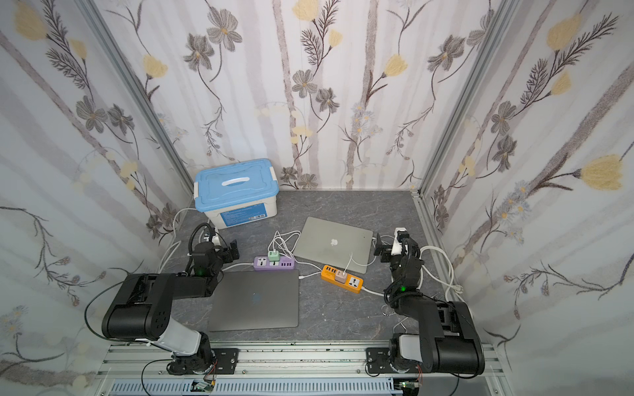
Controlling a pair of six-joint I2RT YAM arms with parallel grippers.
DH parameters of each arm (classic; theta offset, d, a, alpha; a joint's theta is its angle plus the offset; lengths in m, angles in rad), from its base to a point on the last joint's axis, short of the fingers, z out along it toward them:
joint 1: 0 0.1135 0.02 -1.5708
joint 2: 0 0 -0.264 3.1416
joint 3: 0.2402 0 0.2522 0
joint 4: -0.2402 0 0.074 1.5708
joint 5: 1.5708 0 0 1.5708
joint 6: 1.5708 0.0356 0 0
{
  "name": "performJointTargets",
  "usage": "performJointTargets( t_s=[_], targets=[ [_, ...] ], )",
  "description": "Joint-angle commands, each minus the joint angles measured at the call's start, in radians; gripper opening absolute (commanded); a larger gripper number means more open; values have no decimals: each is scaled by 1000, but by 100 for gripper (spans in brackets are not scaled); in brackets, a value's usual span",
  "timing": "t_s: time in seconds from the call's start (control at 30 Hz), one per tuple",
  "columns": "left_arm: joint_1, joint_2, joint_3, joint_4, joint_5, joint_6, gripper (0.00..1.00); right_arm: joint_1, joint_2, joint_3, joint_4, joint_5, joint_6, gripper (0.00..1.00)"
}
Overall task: Unplug the laptop charger
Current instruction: Remove the charging cable from the laptop.
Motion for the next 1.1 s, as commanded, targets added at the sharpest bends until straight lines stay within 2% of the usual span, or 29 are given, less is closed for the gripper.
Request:
performJointTargets(
  t_s=[0.0,0.07,0.13,0.23,0.3,0.43,0.5,0.63,0.7,0.73,0.87,1.07],
  targets=[
    [-4,-23,22,-21,-15,3,94,1,-46,31,-36,-52,-18,100],
    [-15,-108,127,-293,-86,-15,94,6,-146,125,-286,-89,-53,100],
    [-15,-155,256,-515,-148,-59,94,8,-218,201,-442,-81,-86,100],
    [-19,-189,395,-712,-147,-117,92,6,-303,267,-563,-38,-66,100],
    [-35,-201,494,-848,-108,-146,91,6,-327,340,-692,-23,-73,100],
    [-146,-216,669,-1068,-73,-123,86,6,-298,492,-938,46,-98,100],
    [-252,-227,732,-1137,-58,-113,85,6,-276,540,-995,71,-134,98],
    [-440,-216,806,-1209,-37,-120,84,6,-242,565,-981,17,-267,95],
    [-509,-191,831,-1209,4,-139,83,6,-195,596,-989,-21,-367,75],
    [-535,-174,844,-1208,23,-147,82,6,-170,617,-999,-16,-393,72],
    [-622,-66,905,-1215,65,-146,82,5,-55,710,-1049,-26,-471,72],
    [-675,115,1019,-1269,94,-112,80,-9,89,798,-1105,-45,-574,70]
  ],
)
